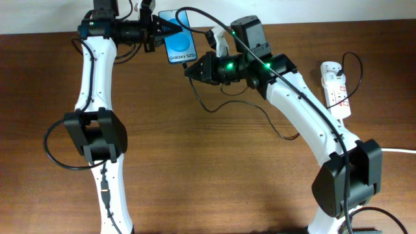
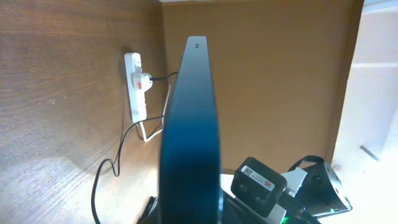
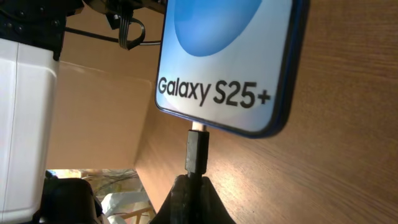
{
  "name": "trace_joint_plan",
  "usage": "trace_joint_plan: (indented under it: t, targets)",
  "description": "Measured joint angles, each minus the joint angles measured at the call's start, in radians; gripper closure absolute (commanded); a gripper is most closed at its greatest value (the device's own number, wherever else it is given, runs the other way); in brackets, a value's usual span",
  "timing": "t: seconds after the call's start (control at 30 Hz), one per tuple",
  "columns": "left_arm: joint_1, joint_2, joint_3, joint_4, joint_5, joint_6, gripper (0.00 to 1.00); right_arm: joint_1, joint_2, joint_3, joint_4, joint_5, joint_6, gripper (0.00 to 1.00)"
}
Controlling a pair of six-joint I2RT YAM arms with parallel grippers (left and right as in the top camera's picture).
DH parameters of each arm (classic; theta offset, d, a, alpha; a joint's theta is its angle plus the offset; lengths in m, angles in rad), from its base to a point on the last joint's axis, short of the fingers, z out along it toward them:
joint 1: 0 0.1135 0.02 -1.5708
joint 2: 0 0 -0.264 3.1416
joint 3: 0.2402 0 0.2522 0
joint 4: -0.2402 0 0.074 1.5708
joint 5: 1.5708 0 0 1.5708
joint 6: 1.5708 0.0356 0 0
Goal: Plug charger to phone and switch on socket
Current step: 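Push the USB-C plug up into the phone's bottom port, then release the plug with the right gripper and lower the phone with left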
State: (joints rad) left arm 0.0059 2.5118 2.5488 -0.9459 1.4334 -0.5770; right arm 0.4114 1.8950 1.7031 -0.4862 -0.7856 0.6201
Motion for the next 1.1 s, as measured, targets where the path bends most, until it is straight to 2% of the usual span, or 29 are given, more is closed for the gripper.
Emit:
trace_joint_plan:
  t: [0.97,1.0,1.07,1.1]
  targets:
    - [-0.003,0.0,0.0,0.011,0.003,-0.015,1.0,-0.001,0.0,-0.017,0.054,-0.003,0.008,0.96]
    - [-0.003,0.0,0.0,0.011,0.003,-0.015,1.0,-0.002,0.0,-0.017,0.053,-0.006,0.008,0.91]
    - [-0.004,0.0,0.0,0.011,0.003,-0.015,1.0,-0.005,0.0,-0.017,0.05,-0.011,0.005,0.66]
    - [-0.006,0.0,0.0,0.006,0.007,-0.014,1.0,-0.006,0.0,-0.017,0.052,-0.009,0.004,0.59]
